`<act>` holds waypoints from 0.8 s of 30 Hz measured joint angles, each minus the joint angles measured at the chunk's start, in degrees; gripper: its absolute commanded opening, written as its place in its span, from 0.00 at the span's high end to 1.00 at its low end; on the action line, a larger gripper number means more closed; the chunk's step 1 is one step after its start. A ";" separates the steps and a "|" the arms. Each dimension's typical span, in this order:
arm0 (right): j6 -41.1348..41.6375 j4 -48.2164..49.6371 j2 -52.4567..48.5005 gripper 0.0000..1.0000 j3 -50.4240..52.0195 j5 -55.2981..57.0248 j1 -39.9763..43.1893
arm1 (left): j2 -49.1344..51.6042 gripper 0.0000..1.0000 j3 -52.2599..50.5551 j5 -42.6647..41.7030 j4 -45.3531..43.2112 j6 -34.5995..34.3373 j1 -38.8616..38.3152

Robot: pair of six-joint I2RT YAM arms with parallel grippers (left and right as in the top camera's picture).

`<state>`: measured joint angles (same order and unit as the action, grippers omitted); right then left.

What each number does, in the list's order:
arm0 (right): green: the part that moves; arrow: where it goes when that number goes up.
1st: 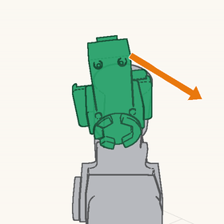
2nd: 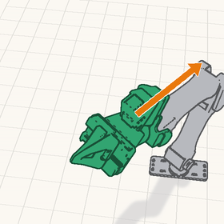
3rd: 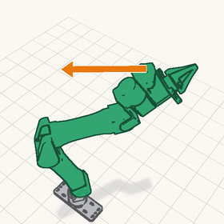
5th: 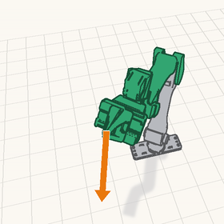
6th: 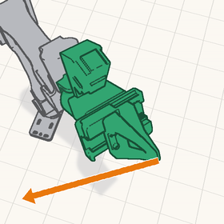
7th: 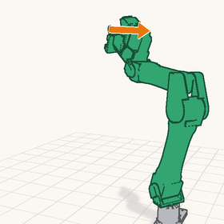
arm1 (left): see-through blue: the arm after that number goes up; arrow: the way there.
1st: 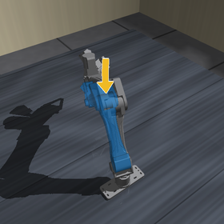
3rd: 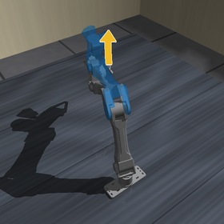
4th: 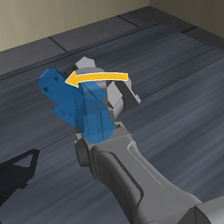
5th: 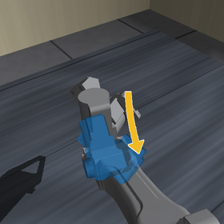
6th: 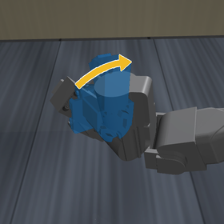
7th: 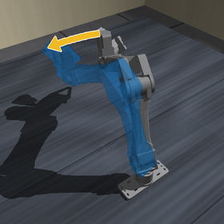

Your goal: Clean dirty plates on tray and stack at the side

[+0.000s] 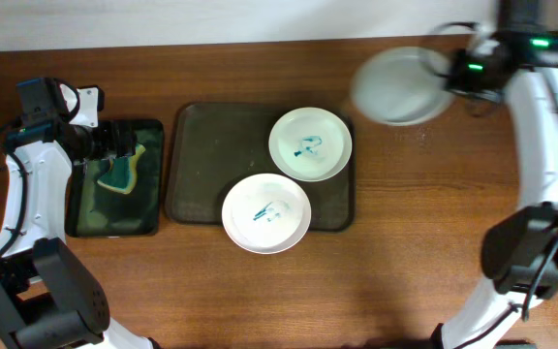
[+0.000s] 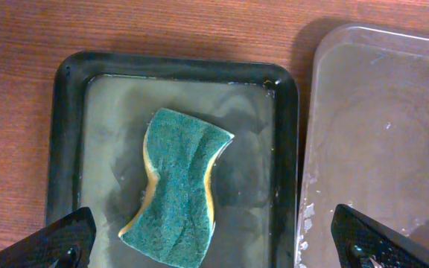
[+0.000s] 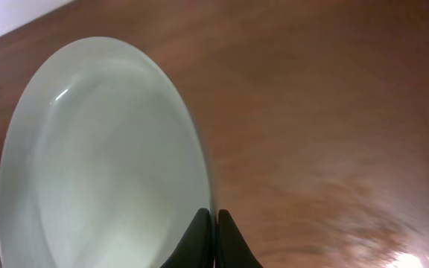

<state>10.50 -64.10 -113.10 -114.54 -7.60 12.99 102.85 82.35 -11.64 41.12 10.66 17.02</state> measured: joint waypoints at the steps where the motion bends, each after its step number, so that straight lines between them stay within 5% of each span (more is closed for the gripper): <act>1: 0.02 -0.09 0.00 0.96 1.20 -0.07 3.41 | 0.00 0.01 0.00 0.00 0.02 0.00 0.00; 8: 0.66 16.11 0.46 0.96 24.85 -3.15 13.03 | 0.00 0.01 0.00 0.02 0.00 0.00 0.00; 10: 1.55 17.88 0.44 0.75 28.22 -2.60 13.25 | 0.00 0.01 0.00 0.02 0.00 0.00 0.00; 13: 2.38 16.46 0.44 0.61 28.39 -4.85 13.25 | 0.00 0.01 0.00 0.02 0.00 0.00 0.00; 17: 2.34 5.29 2.67 0.57 21.94 -12.90 11.80 | 0.00 0.01 0.00 0.02 0.00 0.00 0.00; 20: 0.96 -0.46 10.95 0.49 18.01 -12.46 1.05 | 0.00 0.01 0.00 0.02 0.02 0.00 0.00; 22: 0.81 -7.08 13.14 0.29 18.32 -11.54 -15.85 | 0.00 0.01 0.00 0.02 -0.02 0.00 0.02; 24: 2.80 -6.05 12.81 0.29 21.90 -10.82 -27.71 | 0.00 0.01 0.00 0.04 -0.04 0.00 0.04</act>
<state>13.30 -70.15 -100.29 -92.64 -18.41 -14.72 102.85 82.35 -11.60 41.08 10.66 17.06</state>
